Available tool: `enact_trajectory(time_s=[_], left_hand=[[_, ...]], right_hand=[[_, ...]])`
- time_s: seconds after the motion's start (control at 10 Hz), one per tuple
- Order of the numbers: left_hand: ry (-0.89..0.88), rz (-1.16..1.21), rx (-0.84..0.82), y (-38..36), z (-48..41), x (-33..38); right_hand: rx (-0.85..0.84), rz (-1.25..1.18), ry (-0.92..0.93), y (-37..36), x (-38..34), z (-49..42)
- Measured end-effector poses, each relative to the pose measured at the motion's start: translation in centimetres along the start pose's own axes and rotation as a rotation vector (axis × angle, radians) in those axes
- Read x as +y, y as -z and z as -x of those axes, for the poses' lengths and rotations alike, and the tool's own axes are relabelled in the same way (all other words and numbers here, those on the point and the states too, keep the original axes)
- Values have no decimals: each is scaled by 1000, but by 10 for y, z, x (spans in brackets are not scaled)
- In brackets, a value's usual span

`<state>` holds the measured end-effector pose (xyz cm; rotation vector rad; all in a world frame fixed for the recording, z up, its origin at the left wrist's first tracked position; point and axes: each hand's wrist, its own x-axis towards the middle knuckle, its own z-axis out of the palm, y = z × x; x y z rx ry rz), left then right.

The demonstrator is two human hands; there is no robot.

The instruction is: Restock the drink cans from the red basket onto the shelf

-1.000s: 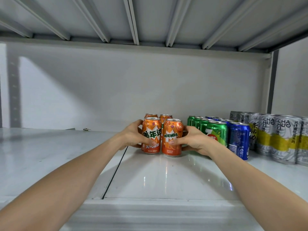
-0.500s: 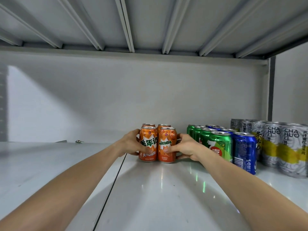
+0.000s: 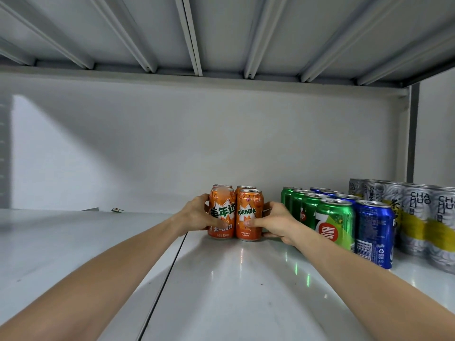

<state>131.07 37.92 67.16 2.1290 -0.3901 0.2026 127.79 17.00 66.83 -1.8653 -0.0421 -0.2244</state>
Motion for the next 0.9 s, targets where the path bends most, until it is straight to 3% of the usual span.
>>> enact_trajectory(time_s=[0.3, 0.5, 0.7, 0.9], left_hand=[[-30, -93, 90, -8, 4, -2], [-71, -273, 133, -4, 12, 2], [-202, -719, 250, 10, 36, 8], [-301, -1114, 306, 16, 79, 22]], right_hand=[[73, 39, 40, -6, 8, -1], [161, 278, 127, -6, 3, 9], [362, 606, 243, -5, -8, 41], [406, 939, 394, -7, -16, 81]])
